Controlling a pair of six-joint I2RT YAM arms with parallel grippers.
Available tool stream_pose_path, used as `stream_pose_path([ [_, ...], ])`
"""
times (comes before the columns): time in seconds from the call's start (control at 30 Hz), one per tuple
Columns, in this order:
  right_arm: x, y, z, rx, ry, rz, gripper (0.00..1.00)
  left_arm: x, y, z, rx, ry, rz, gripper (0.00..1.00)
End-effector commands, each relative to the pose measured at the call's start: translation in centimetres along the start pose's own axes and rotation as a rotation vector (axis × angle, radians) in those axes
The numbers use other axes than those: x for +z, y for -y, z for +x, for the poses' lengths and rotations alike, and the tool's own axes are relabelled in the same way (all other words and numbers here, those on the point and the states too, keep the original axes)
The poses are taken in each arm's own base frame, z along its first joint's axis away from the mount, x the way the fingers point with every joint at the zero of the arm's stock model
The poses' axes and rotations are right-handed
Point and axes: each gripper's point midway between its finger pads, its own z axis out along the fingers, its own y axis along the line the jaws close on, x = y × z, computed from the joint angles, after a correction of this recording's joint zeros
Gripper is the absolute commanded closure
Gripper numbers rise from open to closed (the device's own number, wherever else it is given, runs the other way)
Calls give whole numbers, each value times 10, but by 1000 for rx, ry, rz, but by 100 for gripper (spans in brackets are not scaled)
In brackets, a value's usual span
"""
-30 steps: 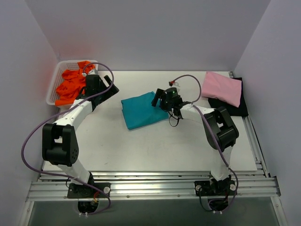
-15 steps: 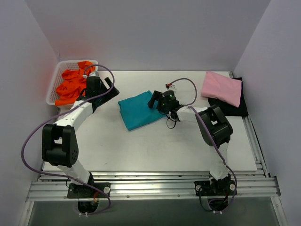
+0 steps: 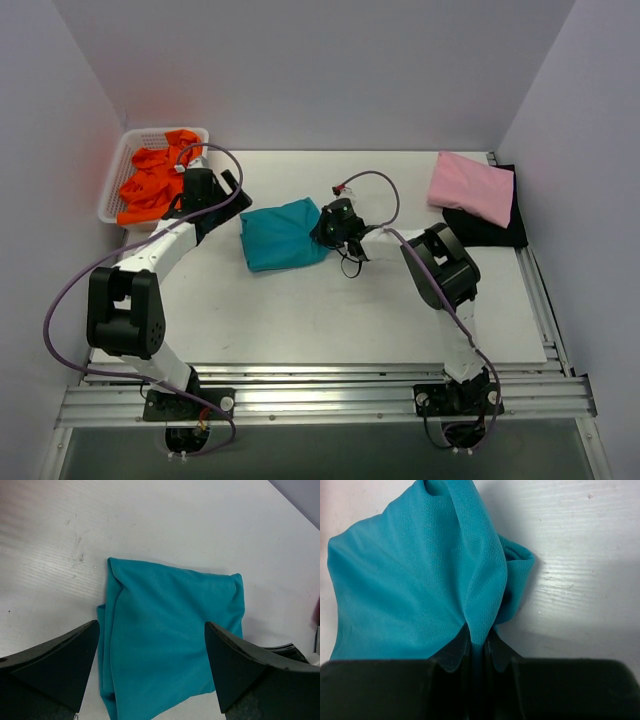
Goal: Fold and stack the t-shirts
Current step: Put the neatly folded tshirt into the corner of the board with the right arm
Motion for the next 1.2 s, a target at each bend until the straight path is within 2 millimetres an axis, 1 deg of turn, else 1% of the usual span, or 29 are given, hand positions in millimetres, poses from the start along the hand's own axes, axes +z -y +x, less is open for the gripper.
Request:
stream_pose_path([
  [0.0, 8, 18, 25, -26, -98, 71, 100, -14, 15, -24, -1, 91, 52, 5],
  [0.1, 12, 16, 11, -33, -82, 88, 100, -14, 15, -24, 1, 93, 54, 5],
  [0.13, 13, 12, -2, -42, -70, 96, 100, -15, 13, -24, 0, 95, 52, 5],
  [0.2, 13, 16, -26, -55, -29, 134, 100, -16, 14, -24, 0, 97, 57, 5],
  [0.23, 12, 21, -31, -63, -42, 170, 100, -16, 14, -23, -1, 96, 60, 5],
  [0.27, 11, 17, -62, -81, 23, 191, 100, -17, 14, -23, -1, 98, 63, 5],
  [0.3, 10, 17, -74, -89, 37, 205, 100, -18, 15, -23, -1, 97, 67, 5],
  [0.33, 7, 21, -80, -99, 32, 234, 100, -19, 16, -24, 0, 103, 71, 5],
  [0.37, 5, 12, -105, -114, 74, 228, 100, -18, 14, -21, 1, 98, 71, 5],
  [0.4, 5, 20, -117, -116, 87, 256, 100, -19, 14, -21, 1, 100, 73, 5],
  [0.43, 2, 26, -122, -122, 71, 283, 100, -19, 14, -22, 2, 104, 75, 5],
  [0.47, 0, 29, -132, -126, 78, 298, 100, -19, 13, -20, 4, 101, 76, 5],
  [0.5, -6, 37, -155, -127, 103, 331, 100, -18, 13, -19, 5, 102, 78, 5],
  [0.57, -15, 47, -178, -122, 131, 360, 100, -16, 11, -19, 5, 102, 75, 5],
  [0.6, -26, 57, -198, -116, 156, 387, 100, -15, 10, -18, 5, 100, 73, 5],
  [0.67, -41, 71, -221, -108, 194, 426, 100, -12, 6, -16, 5, 92, 63, 5],
  [0.7, -55, 77, -238, -111, 215, 442, 100, -10, 8, -11, 6, 70, 79, 5],
  [0.73, -69, 99, -254, -95, 242, 494, 100, -9, 13, -16, 7, 93, 101, 5],
  [0.77, -80, 110, -264, -93, 257, 522, 100, -8, 13, -15, 8, 88, 105, 5],
  [0.8, -99, 119, -278, -81, 283, 547, 100, -7, 12, -13, 7, 83, 105, 5],
  [0.83, -111, 136, -281, -67, 289, 582, 100, -5, 12, -12, 7, 82, 108, 5],
  [0.87, -130, 167, -291, -29, 308, 630, 100, -4, 13, -11, 8, 81, 113, 5],
  [0.9, -154, 174, -303, -5, 350, 637, 100, -2, 13, -10, 6, 78, 117, 5],
  [0.93, -159, 196, -292, 17, 335, 662, 100, 0, 14, -11, 7, 78, 119, 5],
  [0.97, -176, 224, -295, 55, 346, 690, 100, 1, 14, -10, 7, 75, 120, 5],
  [1.0, -193, 231, -304, 67, 395, 687, 100, 3, 14, -8, 6, 68, 122, 5],
  [1.03, -202, 251, -301, 87, 396, 717, 100, 4, 15, -8, 5, 67, 128, 5],
  [1.07, -215, 287, -290, 131, 382, 771, 100, 4, 17, -8, 4, 68, 132, 5],
  [1.17, -227, 327, -281, 208, 384, 806, 100, 6, 18, -4, 5, 61, 135, 5],
])
